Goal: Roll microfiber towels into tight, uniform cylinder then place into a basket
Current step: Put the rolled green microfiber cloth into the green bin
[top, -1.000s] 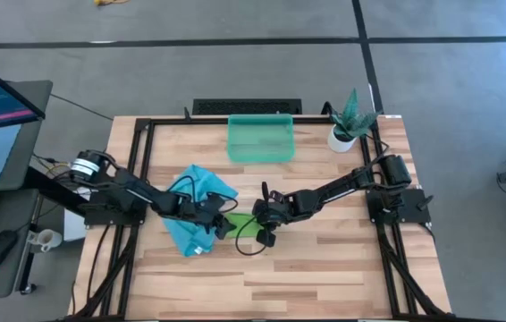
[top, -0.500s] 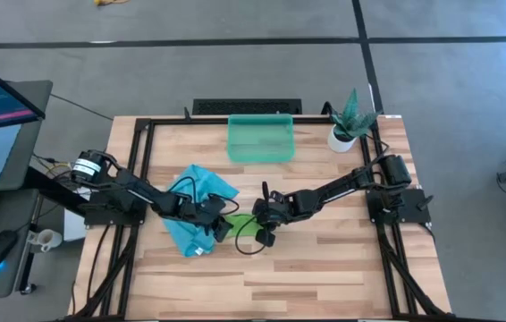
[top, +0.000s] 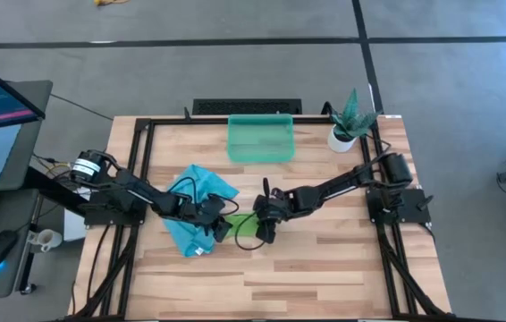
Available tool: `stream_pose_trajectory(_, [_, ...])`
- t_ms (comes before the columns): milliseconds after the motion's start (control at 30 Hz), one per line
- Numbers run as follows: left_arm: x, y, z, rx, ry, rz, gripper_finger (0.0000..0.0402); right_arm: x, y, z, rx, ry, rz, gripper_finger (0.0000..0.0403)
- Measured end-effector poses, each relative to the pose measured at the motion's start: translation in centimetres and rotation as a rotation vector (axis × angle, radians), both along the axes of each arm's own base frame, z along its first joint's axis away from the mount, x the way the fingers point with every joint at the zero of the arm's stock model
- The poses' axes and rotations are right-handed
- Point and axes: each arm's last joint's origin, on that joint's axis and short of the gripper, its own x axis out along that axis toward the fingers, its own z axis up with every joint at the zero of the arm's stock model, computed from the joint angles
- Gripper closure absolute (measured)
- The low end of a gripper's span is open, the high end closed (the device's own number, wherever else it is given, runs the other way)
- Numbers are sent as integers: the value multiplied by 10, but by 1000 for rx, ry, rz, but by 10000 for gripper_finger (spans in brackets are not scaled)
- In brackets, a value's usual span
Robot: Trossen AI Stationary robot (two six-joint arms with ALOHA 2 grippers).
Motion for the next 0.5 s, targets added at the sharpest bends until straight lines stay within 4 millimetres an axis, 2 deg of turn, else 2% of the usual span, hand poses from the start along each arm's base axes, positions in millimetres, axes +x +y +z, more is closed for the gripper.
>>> stream_pose_trajectory(133, [0,0,0,-1,6,3,377,-4,-7,9,-3,17,-15,185])
stream_pose_trajectory(300, [-1,0,0,0,7,4,374,-14,-10,19,-29,69,-3,186])
stream_pose_trajectory(500, [-1,0,-1,1,10,4,371,-31,-3,41,-103,107,2,188])
